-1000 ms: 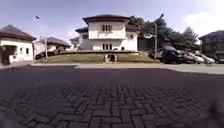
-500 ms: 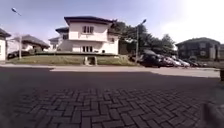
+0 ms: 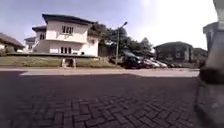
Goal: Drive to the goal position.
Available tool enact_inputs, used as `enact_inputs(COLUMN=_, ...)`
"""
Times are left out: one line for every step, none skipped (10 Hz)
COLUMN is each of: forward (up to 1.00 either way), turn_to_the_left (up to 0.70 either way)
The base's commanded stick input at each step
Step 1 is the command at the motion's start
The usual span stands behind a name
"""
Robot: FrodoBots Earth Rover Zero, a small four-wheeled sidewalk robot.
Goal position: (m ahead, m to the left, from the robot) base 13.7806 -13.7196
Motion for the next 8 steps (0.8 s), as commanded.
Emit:
enact_inputs(forward=0.70, turn_to_the_left=-0.35)
enact_inputs(forward=0.70, turn_to_the_left=-0.35)
enact_inputs(forward=0.70, turn_to_the_left=-0.35)
enact_inputs(forward=0.70, turn_to_the_left=-0.35)
enact_inputs(forward=0.70, turn_to_the_left=-0.35)
enact_inputs(forward=0.70, turn_to_the_left=-0.35)
enact_inputs(forward=0.70, turn_to_the_left=-0.35)
enact_inputs(forward=0.70, turn_to_the_left=-0.33)
